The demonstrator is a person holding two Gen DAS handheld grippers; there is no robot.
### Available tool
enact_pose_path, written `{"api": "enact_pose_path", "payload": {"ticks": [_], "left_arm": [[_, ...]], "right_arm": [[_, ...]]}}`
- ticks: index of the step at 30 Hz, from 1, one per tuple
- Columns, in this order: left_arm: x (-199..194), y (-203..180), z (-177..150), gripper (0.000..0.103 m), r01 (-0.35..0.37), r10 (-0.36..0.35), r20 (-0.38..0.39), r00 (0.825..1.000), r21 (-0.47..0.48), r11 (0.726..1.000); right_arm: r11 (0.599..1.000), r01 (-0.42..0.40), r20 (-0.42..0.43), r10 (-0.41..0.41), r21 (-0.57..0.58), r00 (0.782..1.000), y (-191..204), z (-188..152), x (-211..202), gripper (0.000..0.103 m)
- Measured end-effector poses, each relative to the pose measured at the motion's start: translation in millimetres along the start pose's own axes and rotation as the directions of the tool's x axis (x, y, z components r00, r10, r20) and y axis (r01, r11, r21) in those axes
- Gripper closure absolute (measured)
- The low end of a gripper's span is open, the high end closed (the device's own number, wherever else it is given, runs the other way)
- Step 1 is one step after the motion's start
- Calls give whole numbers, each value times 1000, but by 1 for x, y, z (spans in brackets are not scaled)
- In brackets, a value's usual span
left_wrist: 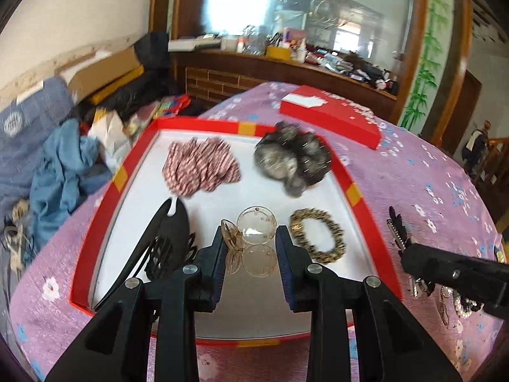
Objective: Organize jewelry
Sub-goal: 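Carry clear clip and beaded pin into the white tray and open both tools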
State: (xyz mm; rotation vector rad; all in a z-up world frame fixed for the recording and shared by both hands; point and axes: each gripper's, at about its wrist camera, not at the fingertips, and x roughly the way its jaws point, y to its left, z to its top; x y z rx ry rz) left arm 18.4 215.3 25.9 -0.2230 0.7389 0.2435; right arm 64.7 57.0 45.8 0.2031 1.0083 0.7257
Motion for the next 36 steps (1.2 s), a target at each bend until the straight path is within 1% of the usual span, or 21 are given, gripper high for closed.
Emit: {"api": "enact_pose_path", "payload": {"ticks": [1, 4, 6, 9, 14, 18, 25, 28, 30, 34, 36], "left_arm": [[3, 1, -1, 74, 5, -5, -11, 1000, -7, 1000], [17, 1, -4, 74, 18, -19, -77, 997, -14, 1000], [19, 0, -5, 74, 18, -19, -85, 996, -11, 1000], [21, -2, -6, 74, 8, -9, -93, 996, -9, 1000], [22, -3, -7, 73, 2, -2, -96, 995, -1, 1000], [22, -3, -7, 73, 3, -3, -96, 995, -2, 1000], [21, -3, -6, 72, 5, -6, -93, 996, -3, 1000], [19, -3, -6, 66, 10, -10, -86, 996, -4, 1000], [18, -4, -6, 60, 7, -7, -77, 997, -1, 1000], [13, -2, -5, 59, 12, -13, -57, 998, -11, 1000], [9, -1, -4, 56, 18, -19, -37, 999, -19, 1000]], "right_arm": [[1000, 0, -10, 0, 3, 1000, 1, 0, 7, 91], [1000, 14, -31, -14, 8, 999, 2, -2, 19, 91], [999, 48, -42, -48, -3, 998, 2, -4, 28, 91], [999, 42, -62, -42, 2, 997, -1, -7, 34, 91], [999, 46, -77, -46, 4, 996, -5, -10, 43, 91], [998, 56, -87, -56, -3, 995, -7, -12, 48, 89], [998, 58, -85, -58, -4, 995, -8, -14, 47, 89], [999, 48, -85, -47, 6, 995, -10, -15, 45, 88], [999, 46, -82, -45, 8, 996, -10, -15, 42, 88], [999, 44, -57, -42, 22, 997, -13, -14, 31, 88], [999, 42, -43, -40, 31, 998, -16, -15, 24, 88]]}}
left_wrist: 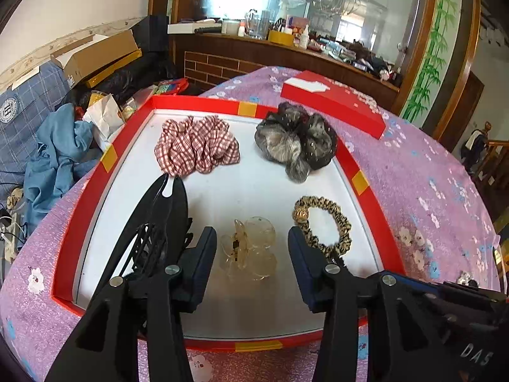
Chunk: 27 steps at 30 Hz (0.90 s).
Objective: Organize jewelry
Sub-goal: 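Carry clear clip and beaded pin into the white tray and open both tools, then grasp the pearl brooch with left tool while right tool grasps the black beaded bracelet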
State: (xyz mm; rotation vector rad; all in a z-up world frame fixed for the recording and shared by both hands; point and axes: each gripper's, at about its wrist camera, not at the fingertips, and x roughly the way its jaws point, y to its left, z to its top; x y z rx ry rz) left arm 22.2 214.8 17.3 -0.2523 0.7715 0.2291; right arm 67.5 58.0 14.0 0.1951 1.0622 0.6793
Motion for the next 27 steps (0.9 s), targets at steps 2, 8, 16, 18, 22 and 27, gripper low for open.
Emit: {"api": "enact_pose_path", "payload": {"ticks": [2, 8, 16, 18, 22, 27], "left_arm": [[-5, 0, 0, 55, 1, -1, 23, 1000, -2, 1000], [-16, 2, 2, 54, 23, -21, 79, 997, -14, 1000], [-18, -2, 3, 54, 14, -14, 91, 996, 3, 1000], [-19, -3, 2, 54, 9, -10, 94, 996, 7, 1000], [-19, -6, 2, 54, 2, -4, 101, 995, 15, 1000], [-21, -12, 1, 54, -6, 1, 111, 994, 42, 999]], "right_arm": [[1000, -3, 11, 3, 8, 1000, -2, 0, -6, 88], [999, -10, 24, 9, 41, 1000, -9, -2, -18, 88], [998, -15, 15, 15, 61, 1000, -17, -11, -29, 87], [997, -15, 25, 13, 70, 1000, -23, -14, -38, 87], [996, 10, 49, -14, 87, 999, -42, -22, -60, 87], [985, 65, 92, -80, 158, 993, -90, -33, -98, 87]]}}
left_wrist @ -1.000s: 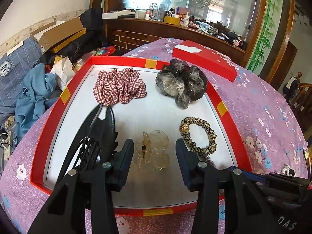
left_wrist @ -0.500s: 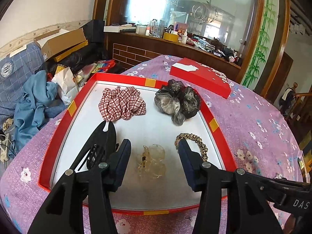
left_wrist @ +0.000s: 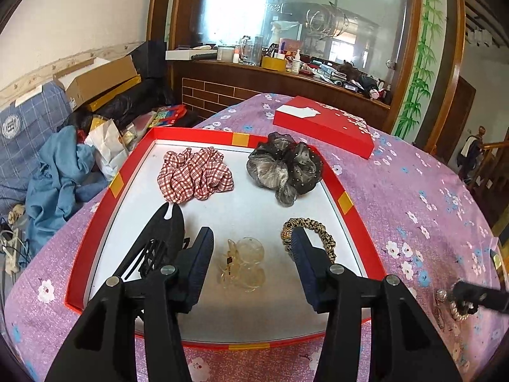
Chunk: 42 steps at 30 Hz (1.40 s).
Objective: Organize jewelry
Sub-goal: 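Grasp the pearl brooch with left tool while right tool grasps the black beaded bracelet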
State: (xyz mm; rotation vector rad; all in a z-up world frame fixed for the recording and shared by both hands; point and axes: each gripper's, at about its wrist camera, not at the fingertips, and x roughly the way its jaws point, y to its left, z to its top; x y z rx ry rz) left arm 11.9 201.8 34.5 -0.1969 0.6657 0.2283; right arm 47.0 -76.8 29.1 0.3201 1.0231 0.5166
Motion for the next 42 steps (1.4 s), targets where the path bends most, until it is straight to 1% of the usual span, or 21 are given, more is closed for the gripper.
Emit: {"api": "enact_pose_path", "payload": {"ticks": [4, 5, 8, 10, 12, 14, 16, 19, 20, 22, 26, 27, 28, 29, 31, 33, 35, 38, 39, 41, 42], "left_arm": [[-3, -9, -2, 54, -1, 1, -1, 1000, 43, 999], [-5, -14, -3, 54, 16, -15, -18, 1000, 58, 998], [-11, -28, -6, 54, 106, -100, -85, 991, 69, 992], [-17, -48, -10, 54, 179, -166, -127, 978, 100, 979], [-23, -66, -12, 54, 223, -203, -151, 967, 130, 966], [-28, -83, -16, 54, 264, -237, -172, 956, 157, 951], [-30, -98, -20, 53, 284, -250, -190, 950, 180, 942], [-31, -113, -27, 53, 296, -252, -214, 944, 206, 933], [-29, -118, -30, 53, 302, -254, -226, 941, 215, 929], [-29, -126, -34, 53, 307, -252, -238, 938, 232, 923], [-26, -139, -40, 53, 314, -247, -261, 933, 257, 914], [-27, -139, -40, 53, 316, -247, -266, 932, 260, 912], [-25, -143, -42, 53, 321, -248, -277, 928, 265, 909], [-24, -146, -42, 53, 329, -250, -288, 924, 268, 906], [-22, -152, -43, 53, 347, -260, -307, 915, 275, 896], [-20, -158, -44, 53, 364, -266, -330, 906, 285, 887], [-17, -164, -44, 53, 381, -273, -350, 896, 290, 878], [-6, -176, -45, 53, 412, -283, -396, 874, 292, 863], [-2, -181, -46, 53, 418, -281, -410, 868, 296, 859], [6, -190, -48, 53, 421, -271, -427, 862, 309, 853], [11, -196, -49, 53, 423, -264, -438, 859, 319, 848]], "right_arm": [[997, 39, 30, -42, 73, 999, -42, -2, -25, 87], [995, 44, 30, -47, 94, 998, -53, -3, -30, 87], [991, 52, 23, -55, 121, 998, -73, -4, -37, 87], [991, 56, 12, -58, 121, 998, -79, -3, -38, 87], [992, 54, -4, -54, 115, 999, -79, -3, -35, 87], [995, 55, -19, -53, 87, 998, -75, -4, -31, 87], [996, 70, -35, -68, 54, 997, -70, -5, -25, 87], [993, 119, -35, -118, 10, 992, -68, -7, -15, 87], [989, 150, -34, -150, -6, 988, -68, -8, -12, 87], [987, 157, -47, -159, -37, 986, -68, -9, -4, 85], [967, 210, -15, -215, -141, 977, -56, -12, 0, 85], [958, 234, -4, -238, -166, 971, -52, -13, 1, 86], [952, 252, 1, -256, -171, 967, -51, -13, 1, 94], [956, 245, 1, -248, -159, 969, -52, -13, -2, 95], [978, 179, 11, -178, -110, 984, -60, -10, -12, 95], [996, 76, 46, -73, -47, 996, -71, -5, -30, 95], [999, -41, 108, 38, 21, 993, -85, -1, -49, 94], [981, -168, 168, 151, 93, 974, -101, 2, -67, 94], [978, -175, 165, 156, 111, 974, -104, 2, -66, 94], [982, -130, 162, 107, 136, 981, -108, 1, -66, 94], [981, -131, 155, 108, 146, 982, -110, 1, -65, 94]]}}
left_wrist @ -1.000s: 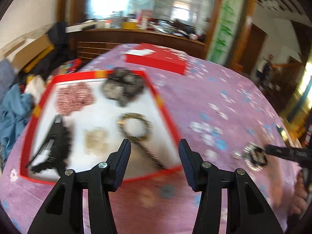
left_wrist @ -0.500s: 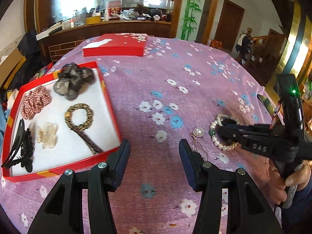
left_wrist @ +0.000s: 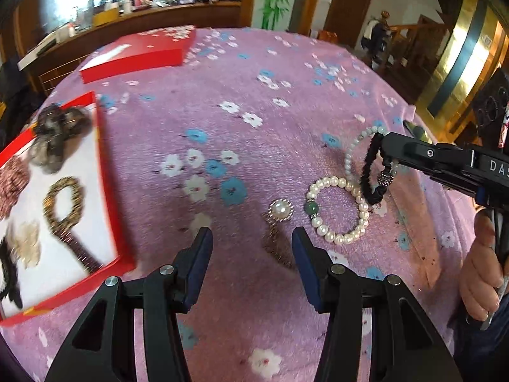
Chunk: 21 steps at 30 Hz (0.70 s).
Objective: Organize jewelry
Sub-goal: 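Grasp the pearl brooch with left tool while right tool grasps the black beaded bracelet, then carry the pearl brooch and black bracelet over the white tray with both tools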
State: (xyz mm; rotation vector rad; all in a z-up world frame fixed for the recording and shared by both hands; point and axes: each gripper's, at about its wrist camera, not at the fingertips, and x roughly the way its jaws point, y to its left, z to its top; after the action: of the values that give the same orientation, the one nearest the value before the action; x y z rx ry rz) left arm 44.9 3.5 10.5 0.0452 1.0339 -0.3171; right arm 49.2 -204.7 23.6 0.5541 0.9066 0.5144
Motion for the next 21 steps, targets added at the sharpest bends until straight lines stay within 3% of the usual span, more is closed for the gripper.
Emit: {"api": "enact_pose_path", "payload": {"ticks": [6, 8, 10, 12, 16, 21], "left_arm": [[27, -11, 11, 53, -29, 30, -28, 999, 36, 999], [29, -13, 12, 54, -58, 59, -9, 998, 42, 997], [29, -12, 12, 63, -83, 82, 14, 997, 43, 996], [29, -11, 12, 83, -117, 116, 36, 993, 45, 992], [26, 0, 12, 84, -117, 117, 73, 990, -6, 993], [14, 22, 16, 84, -77, 90, 136, 987, -98, 992]], "right_arm": [[988, 150, 6, -150, 45, 989, -13, 4, -6, 92], [984, 165, 14, -166, 69, 986, -21, 7, -11, 92], [979, 179, 36, -183, 94, 983, -27, 10, -17, 91], [974, 191, 60, -199, 122, 978, -32, 12, -24, 91], [968, 194, 103, -212, 161, 972, -40, 13, -37, 89], [968, 191, 88, -207, 162, 974, -40, 14, -33, 88]]}}
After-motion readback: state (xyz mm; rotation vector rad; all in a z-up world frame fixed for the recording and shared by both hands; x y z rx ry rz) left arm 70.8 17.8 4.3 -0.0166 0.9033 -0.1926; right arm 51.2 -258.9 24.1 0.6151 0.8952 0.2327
